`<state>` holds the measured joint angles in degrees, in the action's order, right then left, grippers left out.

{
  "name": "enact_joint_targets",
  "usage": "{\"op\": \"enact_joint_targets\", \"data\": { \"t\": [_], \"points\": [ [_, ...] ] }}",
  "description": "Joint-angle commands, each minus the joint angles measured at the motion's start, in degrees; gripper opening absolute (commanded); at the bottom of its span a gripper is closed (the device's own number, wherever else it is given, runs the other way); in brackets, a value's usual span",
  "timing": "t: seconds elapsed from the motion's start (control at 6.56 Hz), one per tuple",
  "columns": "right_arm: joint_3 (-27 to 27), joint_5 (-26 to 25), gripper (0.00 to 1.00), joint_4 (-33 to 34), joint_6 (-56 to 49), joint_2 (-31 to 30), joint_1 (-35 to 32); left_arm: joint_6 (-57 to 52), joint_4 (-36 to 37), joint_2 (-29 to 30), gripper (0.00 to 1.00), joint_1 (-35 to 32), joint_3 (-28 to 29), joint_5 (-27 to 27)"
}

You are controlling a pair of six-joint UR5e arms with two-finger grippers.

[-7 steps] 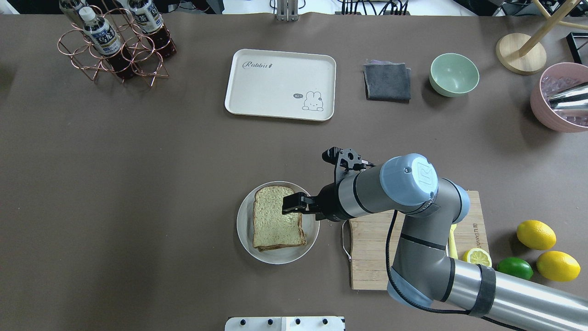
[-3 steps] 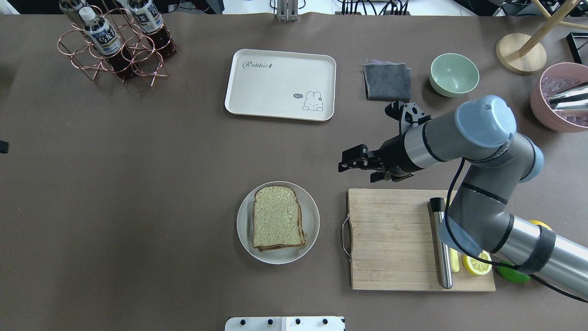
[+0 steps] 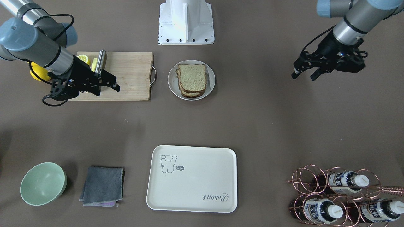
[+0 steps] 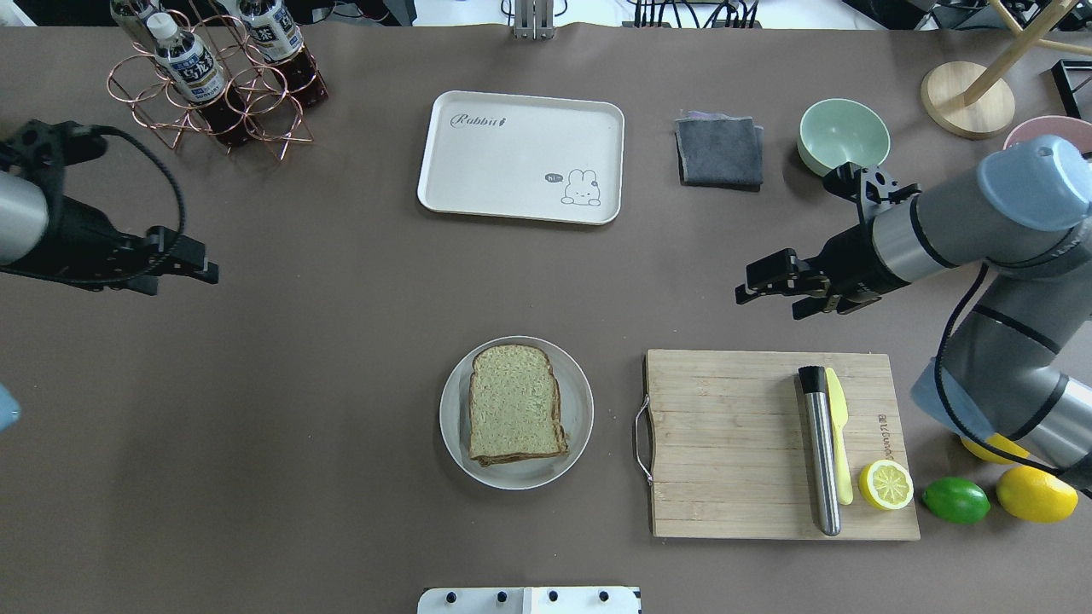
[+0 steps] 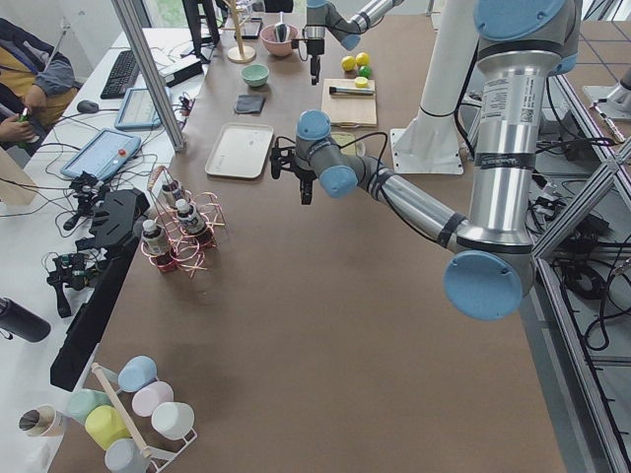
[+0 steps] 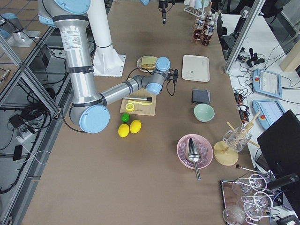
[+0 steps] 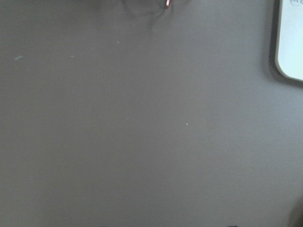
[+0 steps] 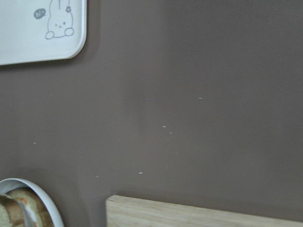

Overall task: Make sandwich and place on tray
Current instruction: 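Withdraw the right gripper while the left gripper reaches toward the plate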

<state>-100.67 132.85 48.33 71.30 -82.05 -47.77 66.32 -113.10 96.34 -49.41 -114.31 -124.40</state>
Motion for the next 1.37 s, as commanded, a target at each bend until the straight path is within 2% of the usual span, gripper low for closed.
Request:
{"op": "enact_joint_targets", "data": {
  "t": [0.0,0.15,0.3,0.46,0.61,0.76,0.91,1.07,1.22],
  "points": [
    [-0.5,4.6,0.99,0.0,-7.1,-6.3,-5.7,4.0,3.2,8.6,0.86,6.8,4.3,3.6],
    [-1.1,4.6,0.99,0.0,-10.1,-9.3,-7.1,5.9,3.9,10.4,0.87,11.0,5.5,4.3],
    [-1.7,4.6,0.99,0.0,-12.7,-12.2,-8.4,10.0,4.0,11.3,0.95,15.7,5.5,9.7],
    [-2.0,4.7,0.99,0.0,-15.7,-14.5,-9.4,13.5,6.7,13.9,0.95,19.1,6.5,13.4],
    [-2.2,4.6,0.99,-0.1,-16.3,-15.8,-9.7,13.8,8.2,15.4,0.87,20.1,6.7,13.7],
    [-2.4,4.6,0.99,-0.4,-16.5,-17.4,-9.9,13.7,8.2,16.8,0.73,21.7,8.5,13.9],
    [-2.3,4.6,0.99,-0.5,-18.9,-18.5,-10.3,13.8,8.2,19.0,0.66,22.7,11.1,16.4],
    [-2.3,4.6,0.99,-0.5,-20.7,-19.5,-11.1,13.8,8.0,19.6,0.64,24.2,11.4,17.3],
    [-2.4,4.6,0.99,-0.5,-20.9,-19.6,-11.2,13.7,6.9,19.4,0.55,24.9,12.1,17.3]
  ]
}}
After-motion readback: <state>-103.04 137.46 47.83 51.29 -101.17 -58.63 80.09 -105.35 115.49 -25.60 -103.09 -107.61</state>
